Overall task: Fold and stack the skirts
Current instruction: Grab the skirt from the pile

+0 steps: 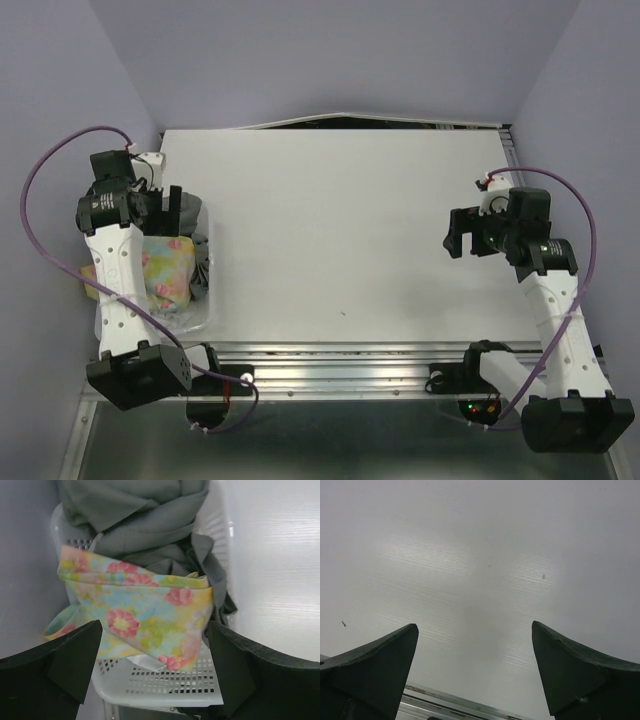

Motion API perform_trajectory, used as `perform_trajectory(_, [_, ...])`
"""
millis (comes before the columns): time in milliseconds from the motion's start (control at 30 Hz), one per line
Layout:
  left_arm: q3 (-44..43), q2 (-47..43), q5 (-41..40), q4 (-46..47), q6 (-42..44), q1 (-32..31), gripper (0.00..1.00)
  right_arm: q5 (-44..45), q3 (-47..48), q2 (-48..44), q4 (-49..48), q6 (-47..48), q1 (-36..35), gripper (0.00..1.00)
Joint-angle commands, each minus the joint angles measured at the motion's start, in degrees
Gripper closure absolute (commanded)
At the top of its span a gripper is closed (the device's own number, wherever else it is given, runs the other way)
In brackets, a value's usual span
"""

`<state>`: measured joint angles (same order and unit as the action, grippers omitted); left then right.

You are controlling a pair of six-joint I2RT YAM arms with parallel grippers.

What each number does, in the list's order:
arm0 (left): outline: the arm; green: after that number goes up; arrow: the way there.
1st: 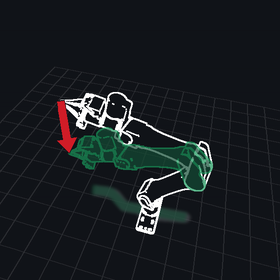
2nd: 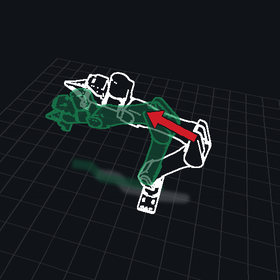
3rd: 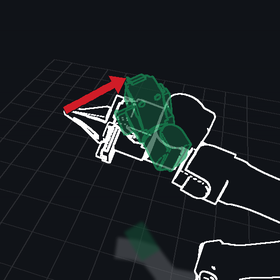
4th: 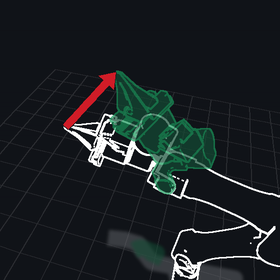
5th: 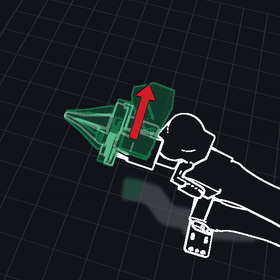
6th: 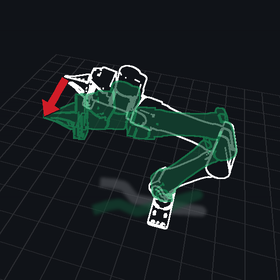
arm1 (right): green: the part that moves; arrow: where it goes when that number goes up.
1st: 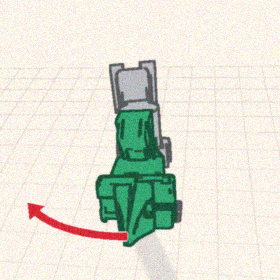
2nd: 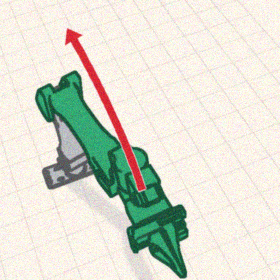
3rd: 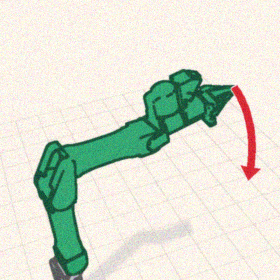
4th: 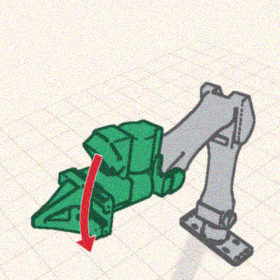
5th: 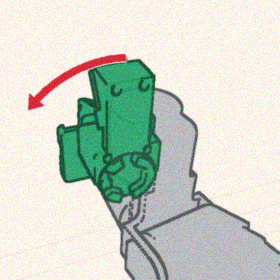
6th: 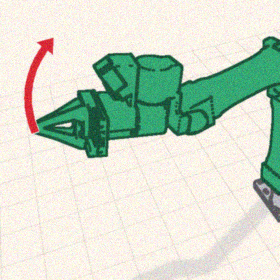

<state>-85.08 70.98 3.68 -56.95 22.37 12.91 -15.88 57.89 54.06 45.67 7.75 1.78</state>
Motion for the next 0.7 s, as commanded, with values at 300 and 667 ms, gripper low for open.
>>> perform_trajectory(300, [15.3,-4.5,-8.3,5.1,2.7,13.6,0.02,-3.9,0.9,1.5,-0.5,0.8,-0.2,0.00])
perform_trajectory(667, [17.8,-0.3,6.4,8.6,3.6,18.6,0.02,-5.2,3.6,3.9,0.1,0.6,-0.2,0.00])
